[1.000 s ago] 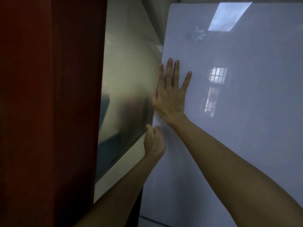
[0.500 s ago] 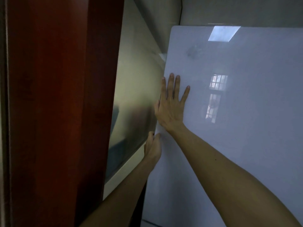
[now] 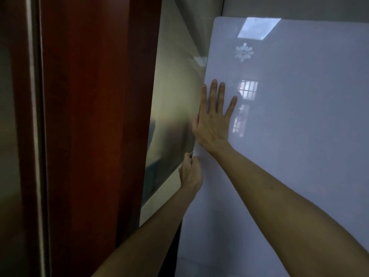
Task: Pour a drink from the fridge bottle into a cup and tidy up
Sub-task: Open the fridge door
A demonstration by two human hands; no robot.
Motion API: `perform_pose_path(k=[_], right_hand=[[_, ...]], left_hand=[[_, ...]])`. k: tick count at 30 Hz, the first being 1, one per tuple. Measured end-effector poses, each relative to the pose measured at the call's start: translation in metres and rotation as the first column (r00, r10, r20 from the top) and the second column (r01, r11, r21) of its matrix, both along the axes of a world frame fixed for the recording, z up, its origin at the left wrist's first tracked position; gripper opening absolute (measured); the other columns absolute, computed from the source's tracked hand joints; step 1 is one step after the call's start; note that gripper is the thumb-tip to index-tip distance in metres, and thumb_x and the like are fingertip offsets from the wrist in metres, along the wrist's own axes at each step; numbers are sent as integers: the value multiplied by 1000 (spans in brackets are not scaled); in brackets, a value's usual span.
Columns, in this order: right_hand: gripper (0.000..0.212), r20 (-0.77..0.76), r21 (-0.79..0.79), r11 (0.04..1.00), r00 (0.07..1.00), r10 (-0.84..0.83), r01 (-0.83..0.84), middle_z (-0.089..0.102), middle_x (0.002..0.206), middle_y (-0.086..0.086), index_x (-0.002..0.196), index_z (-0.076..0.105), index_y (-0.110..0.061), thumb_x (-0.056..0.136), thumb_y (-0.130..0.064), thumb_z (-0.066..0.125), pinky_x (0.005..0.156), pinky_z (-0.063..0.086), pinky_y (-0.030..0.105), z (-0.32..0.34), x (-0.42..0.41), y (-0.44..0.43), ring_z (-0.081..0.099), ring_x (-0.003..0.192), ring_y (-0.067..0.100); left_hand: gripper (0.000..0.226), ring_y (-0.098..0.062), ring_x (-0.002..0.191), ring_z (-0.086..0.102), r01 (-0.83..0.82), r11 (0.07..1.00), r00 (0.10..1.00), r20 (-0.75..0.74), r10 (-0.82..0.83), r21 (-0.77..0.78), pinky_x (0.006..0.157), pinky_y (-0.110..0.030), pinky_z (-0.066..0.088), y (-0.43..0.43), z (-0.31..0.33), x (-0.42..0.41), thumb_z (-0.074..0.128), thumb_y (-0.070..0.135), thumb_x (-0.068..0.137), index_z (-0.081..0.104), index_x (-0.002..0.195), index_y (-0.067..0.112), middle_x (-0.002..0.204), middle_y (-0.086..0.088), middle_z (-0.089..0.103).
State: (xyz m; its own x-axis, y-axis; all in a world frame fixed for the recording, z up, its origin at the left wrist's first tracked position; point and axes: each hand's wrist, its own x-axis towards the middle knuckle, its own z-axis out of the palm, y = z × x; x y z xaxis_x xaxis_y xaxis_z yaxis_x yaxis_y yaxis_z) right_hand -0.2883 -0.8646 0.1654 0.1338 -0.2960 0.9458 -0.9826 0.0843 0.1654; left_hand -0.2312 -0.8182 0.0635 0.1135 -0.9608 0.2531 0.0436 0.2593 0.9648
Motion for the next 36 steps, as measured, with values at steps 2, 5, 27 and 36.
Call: perform_pose_path(k=[2,5,27,36], right_hand=[[74,1,4,1000,1000,5,-5,7,163,18,156,12,-8,90,-27,40,116,-1,64,1,3,11,3,150,38],[75,0,-4,1000,1000,10,-10,8,163,18,156,14,-8,89,-27,43,116,1,65,0,9,30,5,150,38],[79,76,36,985,983,168,-171,-1,164,16,157,4,-12,90,-32,41,118,4,61,-2,18,210,-3,151,33],[84,120,84,953,953,280,-290,-12,163,14,152,-14,-14,92,-30,41,120,5,58,-3,-2,306,-10,151,31]], left_hand=[[20,-6,73,49,-2,1000,1000,15,2,-15,59,-21,35,11,0,5,37,22,101,54,103,10,85,-1,53],[19,-5,68,48,-23,998,999,22,24,-56,55,-20,33,32,0,12,38,20,101,52,92,11,76,3,51],[27,-25,96,63,-268,950,913,273,304,-162,82,-36,46,211,-8,20,42,29,98,55,116,15,105,-8,67],[33,-24,97,64,-293,927,872,331,360,-234,89,-44,52,291,-21,0,44,35,96,51,124,18,107,-9,66]])
